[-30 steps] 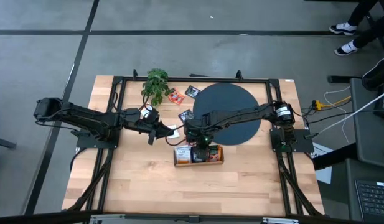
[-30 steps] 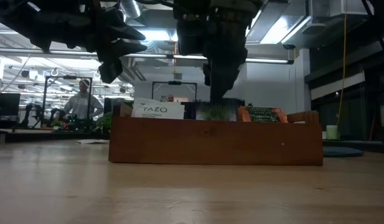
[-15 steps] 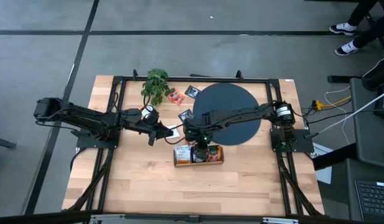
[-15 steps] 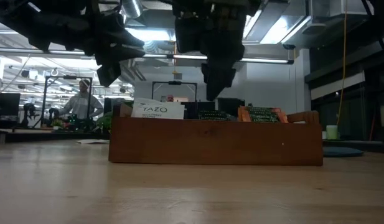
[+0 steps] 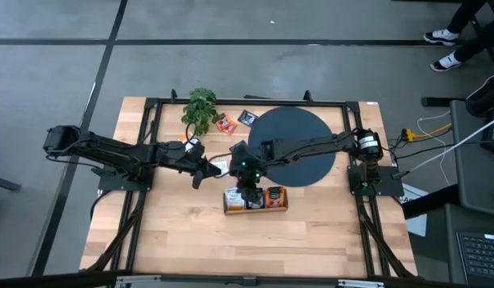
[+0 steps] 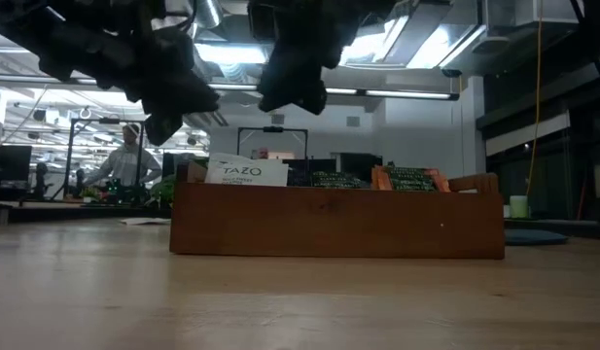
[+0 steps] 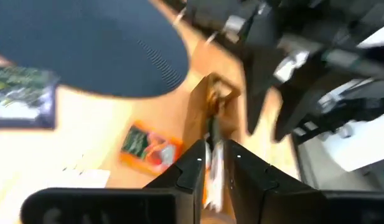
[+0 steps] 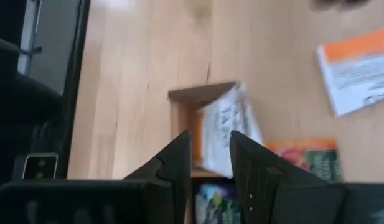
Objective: Pick & Place Tea
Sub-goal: Put the bottom white tea bag into the left section of the wooden organizer
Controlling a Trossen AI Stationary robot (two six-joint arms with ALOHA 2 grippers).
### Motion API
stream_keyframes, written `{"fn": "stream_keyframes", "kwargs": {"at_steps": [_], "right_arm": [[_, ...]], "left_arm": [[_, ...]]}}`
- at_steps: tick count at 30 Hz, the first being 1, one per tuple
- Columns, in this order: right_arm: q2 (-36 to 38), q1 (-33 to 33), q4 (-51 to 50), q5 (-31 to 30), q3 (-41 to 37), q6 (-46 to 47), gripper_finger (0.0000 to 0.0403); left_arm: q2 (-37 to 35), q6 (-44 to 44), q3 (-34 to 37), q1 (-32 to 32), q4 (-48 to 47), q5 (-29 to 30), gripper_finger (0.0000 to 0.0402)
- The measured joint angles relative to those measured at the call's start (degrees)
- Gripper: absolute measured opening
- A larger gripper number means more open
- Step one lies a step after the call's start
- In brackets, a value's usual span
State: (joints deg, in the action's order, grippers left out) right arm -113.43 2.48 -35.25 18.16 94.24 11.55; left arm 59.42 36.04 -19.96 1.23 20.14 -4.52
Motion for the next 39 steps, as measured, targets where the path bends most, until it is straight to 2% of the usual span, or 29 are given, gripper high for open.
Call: {"fn": "stream_keyframes", "kwargs": {"at_steps": [4,8,11,17,19,23,28,35,39], "right_arm": [[0.1,-1.8,2.1,1.1,-0.2,-0.1,0.0113],[0.4,-3.8,5.5,6.1,-2.8,0.2,0.0113],[0.5,-4.7,7.5,9.4,-4.4,0.7,0.0113],[1.4,-5.4,7.6,12.7,-5.6,1.3,0.0113],[2.5,-5.4,7.5,11.8,-5.6,-0.4,0.0113],[6.3,-5.4,5.1,6.4,-6.8,-4.6,0.0113],[15.7,-5.5,12.3,1.7,-18.3,-4.8,0.0113],[30.3,-6.4,34.2,-4.6,-39.2,0.6,0.0113],[35.6,-7.4,44.7,-7.1,-46.9,3.6,0.0113]], "left_arm": [[0.1,-1.8,-5.8,-1.1,-12.7,4.5,0.0037],[2.0,-4.2,-11.9,-1.5,-23.8,10.3,0.0016],[3.8,-4.8,-14.0,-0.6,-26.3,11.5,0.0004],[7.7,1.6,-14.2,0.8,-26.3,10.4,0.0006],[8.5,2.1,-14.2,0.7,-26.1,9.5,0.0007],[8.9,2.2,-14.2,0.7,-24.6,8.9,0.0005],[8.9,3.1,-14.2,1.1,-20.7,8.9,0.0003],[8.9,4.8,-14.2,2.1,-18.7,9.3,0.0007],[8.9,8.2,-14.2,3.1,-18.2,9.6,0.0004]]}}
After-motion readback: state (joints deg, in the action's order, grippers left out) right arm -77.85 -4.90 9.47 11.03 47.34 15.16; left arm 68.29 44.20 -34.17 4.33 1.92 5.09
